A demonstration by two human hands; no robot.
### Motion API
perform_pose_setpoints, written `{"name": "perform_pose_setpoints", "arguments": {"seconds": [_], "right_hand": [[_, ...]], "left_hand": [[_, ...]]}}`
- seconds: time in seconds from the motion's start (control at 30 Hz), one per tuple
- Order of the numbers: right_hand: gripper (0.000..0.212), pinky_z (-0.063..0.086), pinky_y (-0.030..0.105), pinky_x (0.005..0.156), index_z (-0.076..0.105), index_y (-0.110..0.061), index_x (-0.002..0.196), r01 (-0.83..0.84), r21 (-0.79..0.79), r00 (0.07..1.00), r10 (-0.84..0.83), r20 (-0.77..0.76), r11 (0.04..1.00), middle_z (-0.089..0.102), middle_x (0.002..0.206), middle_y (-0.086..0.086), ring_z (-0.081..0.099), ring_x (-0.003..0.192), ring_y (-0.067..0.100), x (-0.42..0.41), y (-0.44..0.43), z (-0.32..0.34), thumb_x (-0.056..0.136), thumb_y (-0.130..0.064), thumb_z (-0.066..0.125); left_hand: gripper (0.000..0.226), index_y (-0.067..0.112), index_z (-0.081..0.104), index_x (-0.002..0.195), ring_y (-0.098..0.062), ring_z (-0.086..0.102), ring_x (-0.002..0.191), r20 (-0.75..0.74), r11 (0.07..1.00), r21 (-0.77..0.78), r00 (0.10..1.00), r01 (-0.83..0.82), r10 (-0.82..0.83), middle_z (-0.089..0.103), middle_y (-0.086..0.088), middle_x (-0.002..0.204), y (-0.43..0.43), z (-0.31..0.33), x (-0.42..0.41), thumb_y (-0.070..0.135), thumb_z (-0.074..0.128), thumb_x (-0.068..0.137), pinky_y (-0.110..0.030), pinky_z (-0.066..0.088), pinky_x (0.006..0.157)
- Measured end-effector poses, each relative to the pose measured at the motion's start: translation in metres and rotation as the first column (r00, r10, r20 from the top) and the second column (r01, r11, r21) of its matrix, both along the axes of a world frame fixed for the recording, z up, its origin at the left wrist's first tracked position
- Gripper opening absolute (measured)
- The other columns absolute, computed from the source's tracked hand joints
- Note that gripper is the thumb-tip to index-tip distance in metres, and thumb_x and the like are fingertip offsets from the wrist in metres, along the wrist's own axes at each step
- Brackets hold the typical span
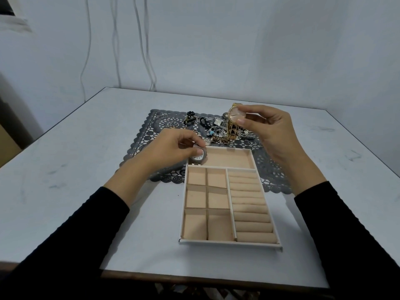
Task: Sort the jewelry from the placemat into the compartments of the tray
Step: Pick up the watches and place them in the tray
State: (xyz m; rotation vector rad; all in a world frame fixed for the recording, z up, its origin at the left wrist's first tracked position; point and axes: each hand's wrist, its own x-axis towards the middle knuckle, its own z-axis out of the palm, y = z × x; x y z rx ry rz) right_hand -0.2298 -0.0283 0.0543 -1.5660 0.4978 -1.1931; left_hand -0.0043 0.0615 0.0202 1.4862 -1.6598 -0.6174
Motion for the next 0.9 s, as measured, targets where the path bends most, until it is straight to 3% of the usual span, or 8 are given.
{"name": "perform_pose_setpoints", "arguments": {"seconds": [0.27,0.4,0.67,0.9], "right_hand": [[0.029,0.053,0.024,0.081,0.072,-0.007,0.099,0.005,0.000,1.000,-0.005,-0.008,1.000,0.075,0.098,0.004,0.070,0.093,0.019,0.000,0.001,0.000,0.072,0.002,0.075],[0.030,0.054,0.024,0.081,0.072,-0.009,0.097,-0.002,0.004,1.000,0.002,0.001,1.000,0.075,0.098,0.004,0.070,0.093,0.019,0.000,0.002,0.000,0.069,-0.003,0.077],[0.028,0.054,0.027,0.084,0.074,-0.011,0.097,-0.016,-0.006,1.000,0.016,0.002,1.000,0.075,0.099,0.006,0.069,0.095,0.021,0.001,0.007,0.000,0.072,0.001,0.076],[0.029,0.054,0.028,0.084,0.071,-0.005,0.102,-0.024,0.002,1.000,0.024,0.012,1.000,0.074,0.101,0.009,0.068,0.097,0.024,0.002,0.014,-0.001,0.074,0.005,0.074]], "left_hand": [[0.019,0.018,0.077,0.101,0.004,0.068,0.093,0.085,0.997,-0.078,0.996,-0.012,0.018,0.074,0.011,0.100,0.002,-0.006,0.002,0.017,0.078,0.082,-0.019,0.052,0.091],[0.019,0.023,0.077,0.103,0.010,0.066,0.089,0.130,0.991,-0.128,0.990,-0.039,0.056,0.074,0.014,0.100,0.002,-0.015,0.005,0.023,0.075,0.084,-0.018,0.052,0.090],[0.029,0.020,0.064,0.124,-0.004,0.060,0.109,0.296,0.974,-0.225,0.951,-0.016,0.084,0.067,0.008,0.120,0.013,-0.025,0.001,0.030,0.056,0.098,-0.024,0.049,0.092],[0.044,0.021,0.044,0.144,-0.014,0.038,0.137,0.389,0.961,-0.140,0.880,-0.237,0.273,0.041,0.004,0.151,0.020,-0.034,0.010,0.035,0.039,0.103,-0.033,0.033,0.110]]}}
